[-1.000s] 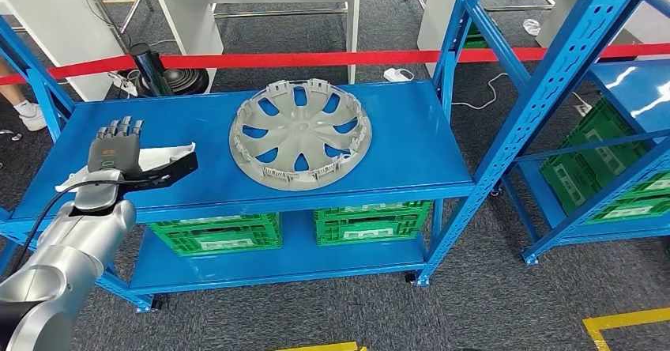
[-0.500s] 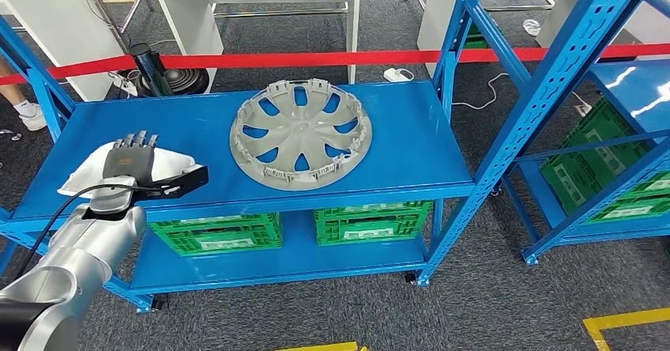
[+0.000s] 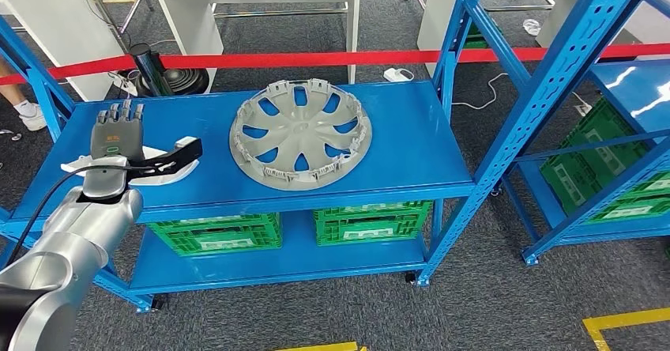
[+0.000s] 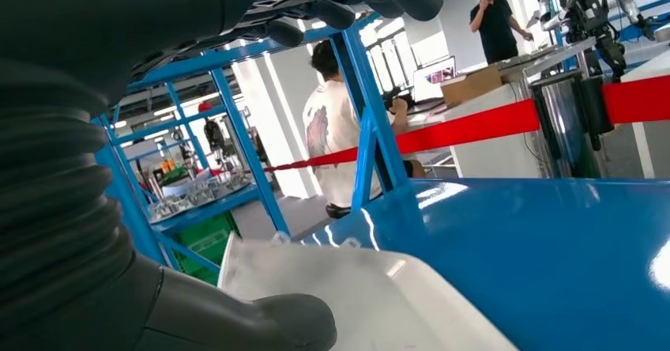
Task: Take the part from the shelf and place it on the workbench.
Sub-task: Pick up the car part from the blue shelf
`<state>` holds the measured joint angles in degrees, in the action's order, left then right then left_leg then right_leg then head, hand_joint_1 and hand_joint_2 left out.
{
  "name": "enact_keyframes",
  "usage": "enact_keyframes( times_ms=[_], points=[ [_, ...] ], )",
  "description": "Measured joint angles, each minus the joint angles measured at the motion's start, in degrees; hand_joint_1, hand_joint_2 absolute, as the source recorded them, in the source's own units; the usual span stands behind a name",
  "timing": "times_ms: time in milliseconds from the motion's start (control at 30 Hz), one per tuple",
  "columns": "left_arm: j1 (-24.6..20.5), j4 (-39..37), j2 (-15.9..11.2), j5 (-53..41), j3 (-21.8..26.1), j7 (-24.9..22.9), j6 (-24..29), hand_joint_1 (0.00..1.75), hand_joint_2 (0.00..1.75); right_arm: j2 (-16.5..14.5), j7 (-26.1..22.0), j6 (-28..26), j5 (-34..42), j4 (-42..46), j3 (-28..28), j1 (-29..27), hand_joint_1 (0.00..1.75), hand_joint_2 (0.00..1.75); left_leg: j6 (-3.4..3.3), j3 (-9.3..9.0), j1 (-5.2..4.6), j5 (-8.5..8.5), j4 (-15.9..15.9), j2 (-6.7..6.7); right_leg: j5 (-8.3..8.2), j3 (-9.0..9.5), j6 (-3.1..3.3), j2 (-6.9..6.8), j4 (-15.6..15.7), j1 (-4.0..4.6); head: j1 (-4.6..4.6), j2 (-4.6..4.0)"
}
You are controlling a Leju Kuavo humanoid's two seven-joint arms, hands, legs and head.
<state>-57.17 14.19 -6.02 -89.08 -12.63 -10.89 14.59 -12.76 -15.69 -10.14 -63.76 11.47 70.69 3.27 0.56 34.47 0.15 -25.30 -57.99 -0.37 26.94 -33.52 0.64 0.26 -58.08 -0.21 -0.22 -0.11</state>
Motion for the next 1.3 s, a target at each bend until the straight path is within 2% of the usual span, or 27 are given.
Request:
enact_keyframes(
  times_ms=[67, 200, 467, 600, 967, 1167, 1233, 1300],
  points=[
    [-1.1, 0.0, 0.2, 0.5, 0.0, 0.6, -1.9, 0.0, 1.75, 0.0, 0.2, 0.0, 0.0, -0.1, 0.0, 0.0, 0.0, 1.75, 0.0, 0.0, 0.0, 0.0, 0.0, 0.0, 0.0, 0.01, 0.0, 0.0, 0.0, 0.0, 0.0, 0.0],
    [-3.2, 0.0, 0.5, 1.0, 0.0, 2.4, -7.3, 0.0, 0.0, 0.0, 0.2, 0.0, 0.0, -0.1, 0.0, 0.1, 0.0, 1.75, 0.0, 0.0, 0.0, 0.0, 0.0, 0.0, 0.0, 0.01, 0.0, 0.0, 0.0, 0.0, 0.0, 0.0],
    [-5.8, 0.0, 0.5, 2.2, 0.1, 7.0, -14.1, 0.0, 0.0, 0.0, -0.5, 0.7, 0.3, -0.1, 0.0, 0.1, 0.0, 1.75, 0.0, 0.0, 0.0, 0.0, 0.0, 0.0, 0.0, 0.01, 0.0, 0.0, 0.0, 0.0, 0.0, 0.0],
    [-6.3, 0.3, 0.3, 2.2, 0.1, 8.4, -15.4, 0.0, 1.75, 0.0, -0.7, 0.7, 0.6, -0.1, 0.0, 0.1, 0.0, 1.75, 0.0, 0.0, 0.0, 0.0, 0.0, 0.0, 0.0, 0.01, 0.0, 0.0, 0.0, 0.0, 0.0, 0.0],
    [-7.2, 0.8, -0.7, 1.5, 0.1, 9.4, -17.7, 0.0, 1.75, 0.0, -1.3, 1.0, 0.8, -0.1, 0.0, 0.1, 0.0, 1.75, -0.1, 0.03, -0.32, -0.07, -0.1, -0.02, -0.06, 0.03, -0.16, -0.01, 0.0, -0.36, 0.0, 0.0],
    [-7.3, 1.1, -1.1, 1.5, 0.1, 9.4, -18.0, 0.0, 1.75, -0.2, -1.6, 1.0, 0.8, -0.1, 0.0, 0.2, 0.0, 1.75, -0.82, -0.02, -0.48, -0.07, 0.0, 0.0, -0.03, 0.06, -0.91, -0.02, 0.0, -0.66, 0.0, 0.0],
    [-7.5, 1.2, -1.1, 1.5, 0.1, 9.6, -18.2, 0.0, 1.75, -0.3, -1.7, 1.0, 0.8, -0.1, 0.0, 0.2, 0.0, 1.75, -1.29, -0.28, -0.14, 0.32, 0.5, 0.13, 1.06, -0.56, -1.23, -0.01, -1.5, -0.61, 0.1, 0.0],
    [-7.7, 1.4, -1.1, 1.4, 0.1, 9.9, -18.6, 0.0, 1.75, -0.3, -1.8, 1.0, 0.9, -0.1, 0.0, 0.3, 0.0, 1.75, -1.55, -0.34, 0.06, 0.52, 0.8, 0.27, 4.35, -3.28, -1.43, -0.02, -7.4, -0.65, 0.25, 0.0]
  ],
)
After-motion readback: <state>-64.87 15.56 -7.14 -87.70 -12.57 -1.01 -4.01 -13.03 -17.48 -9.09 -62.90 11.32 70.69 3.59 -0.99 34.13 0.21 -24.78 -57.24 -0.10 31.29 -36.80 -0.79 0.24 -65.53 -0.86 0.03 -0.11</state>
